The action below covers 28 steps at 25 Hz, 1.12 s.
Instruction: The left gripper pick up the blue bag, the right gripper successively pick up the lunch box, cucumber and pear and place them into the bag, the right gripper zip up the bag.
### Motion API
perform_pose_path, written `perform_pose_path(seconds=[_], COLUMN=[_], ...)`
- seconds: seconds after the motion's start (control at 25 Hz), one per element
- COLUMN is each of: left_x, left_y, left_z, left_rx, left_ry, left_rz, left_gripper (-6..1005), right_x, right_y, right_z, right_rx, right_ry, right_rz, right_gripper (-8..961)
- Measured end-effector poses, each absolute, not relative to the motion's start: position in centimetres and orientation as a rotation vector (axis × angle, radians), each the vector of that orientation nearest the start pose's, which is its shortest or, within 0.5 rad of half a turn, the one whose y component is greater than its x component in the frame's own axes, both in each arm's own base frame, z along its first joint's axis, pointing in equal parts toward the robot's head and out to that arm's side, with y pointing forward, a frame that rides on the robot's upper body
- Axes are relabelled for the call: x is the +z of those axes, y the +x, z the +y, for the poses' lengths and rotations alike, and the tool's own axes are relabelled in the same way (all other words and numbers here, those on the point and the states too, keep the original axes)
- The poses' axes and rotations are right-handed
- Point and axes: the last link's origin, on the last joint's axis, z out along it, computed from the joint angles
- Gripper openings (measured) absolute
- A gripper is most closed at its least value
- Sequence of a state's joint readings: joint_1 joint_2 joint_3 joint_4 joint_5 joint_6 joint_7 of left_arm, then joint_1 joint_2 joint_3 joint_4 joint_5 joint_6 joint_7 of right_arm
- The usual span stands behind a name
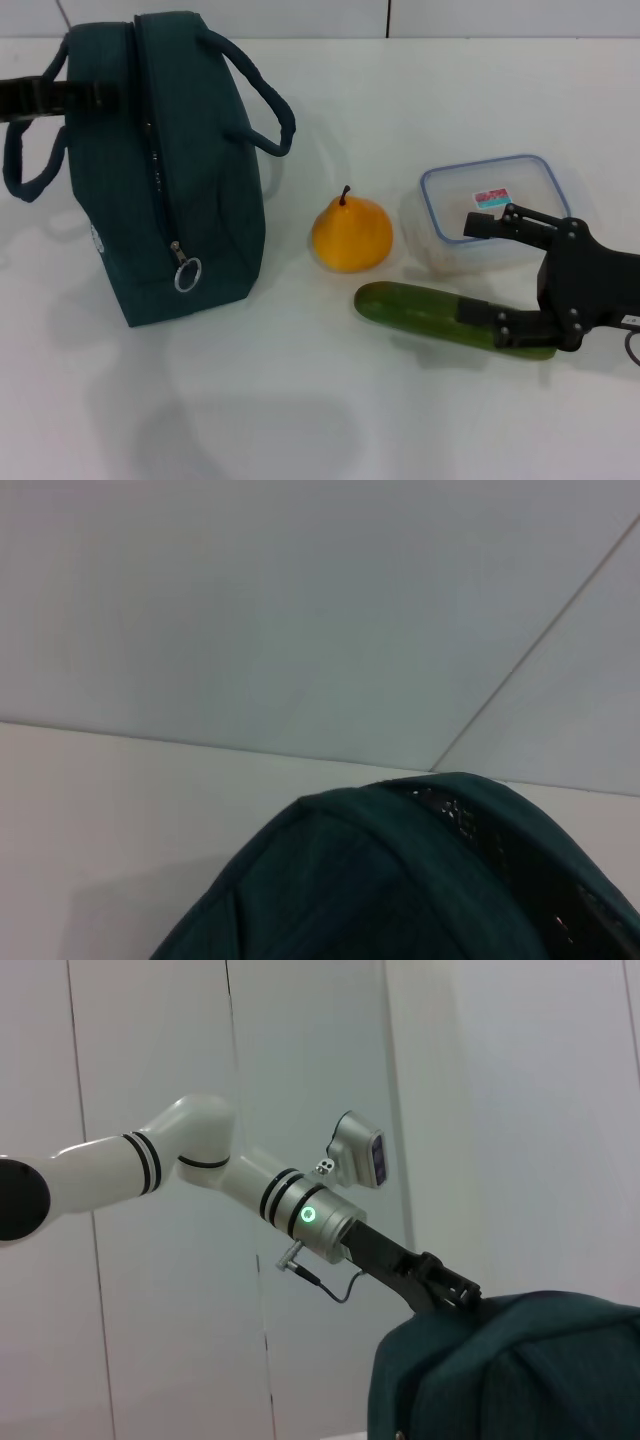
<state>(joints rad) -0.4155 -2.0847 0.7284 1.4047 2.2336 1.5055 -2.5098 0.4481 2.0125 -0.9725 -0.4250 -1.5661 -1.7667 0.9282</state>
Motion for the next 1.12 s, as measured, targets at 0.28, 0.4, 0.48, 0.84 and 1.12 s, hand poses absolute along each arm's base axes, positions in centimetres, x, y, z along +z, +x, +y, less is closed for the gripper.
perform_pose_path(seconds=[0.28, 0.4, 0.48, 0.84, 1.12], left_x=[11.2, 10.3, 10.0, 10.0, 9.8], left_y=[-24.4, -24.1, -24.0, -23.8, -23.9], left_z=[35.0, 35.0, 35.0, 35.1, 34.7], left_rx=[-0.436, -0.401, -0.393, -0.409, -0.412], left_ry=[-2.153, -2.188, -2.202, -2.197, -2.196], left_rz=[-1.373, -1.395, -1.398, -1.416, -1.445], left_gripper=[747, 743, 667, 271, 46], right_x=[-0.4, -0.2, -0.1, 0.0, 0.5], right_y=[25.3, 25.3, 25.3, 25.2, 25.4], right_z=[28.4, 28.6, 28.6, 28.8, 29.0], right_rx=[1.113, 1.113, 1.112, 1.110, 1.118], right_ry=[-2.716, -2.705, -2.704, -2.704, -2.667], right_rz=[0.155, 0.154, 0.150, 0.143, 0.161], right_gripper=[879, 877, 875, 867, 860])
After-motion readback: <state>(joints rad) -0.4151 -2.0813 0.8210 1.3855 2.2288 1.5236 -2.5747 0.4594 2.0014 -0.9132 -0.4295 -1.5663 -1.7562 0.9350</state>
